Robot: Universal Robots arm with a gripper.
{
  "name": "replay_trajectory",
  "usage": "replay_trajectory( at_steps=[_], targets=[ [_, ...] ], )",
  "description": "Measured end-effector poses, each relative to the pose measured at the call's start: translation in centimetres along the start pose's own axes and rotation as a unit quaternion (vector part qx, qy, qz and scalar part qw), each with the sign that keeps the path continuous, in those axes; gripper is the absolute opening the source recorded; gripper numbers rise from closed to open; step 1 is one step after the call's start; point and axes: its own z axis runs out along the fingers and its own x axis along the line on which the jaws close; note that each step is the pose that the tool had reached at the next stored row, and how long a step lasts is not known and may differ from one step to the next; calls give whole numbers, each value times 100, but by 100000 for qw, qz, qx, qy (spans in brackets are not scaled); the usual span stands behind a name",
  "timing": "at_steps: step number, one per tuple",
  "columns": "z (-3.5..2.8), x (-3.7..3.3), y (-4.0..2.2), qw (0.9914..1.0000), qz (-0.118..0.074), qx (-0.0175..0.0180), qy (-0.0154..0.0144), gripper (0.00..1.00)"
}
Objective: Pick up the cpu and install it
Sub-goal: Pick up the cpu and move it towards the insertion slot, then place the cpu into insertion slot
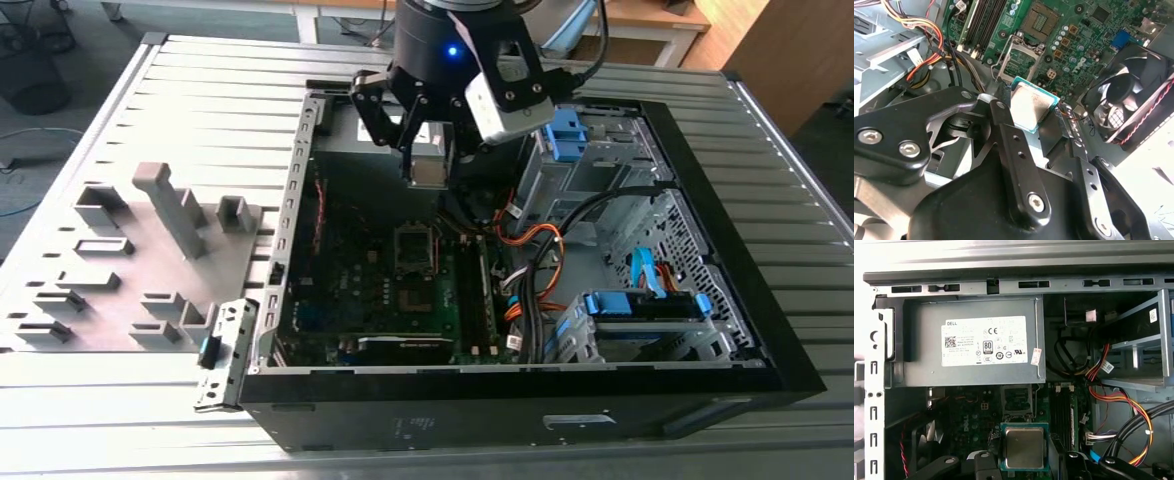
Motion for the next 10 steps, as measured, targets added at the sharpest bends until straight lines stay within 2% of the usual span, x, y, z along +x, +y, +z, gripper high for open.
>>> replay_trajectory(
  at_steps=[10],
  targets=[
    [14, -1, -13, 100000, 1, -3, -1, 47]
  ],
)
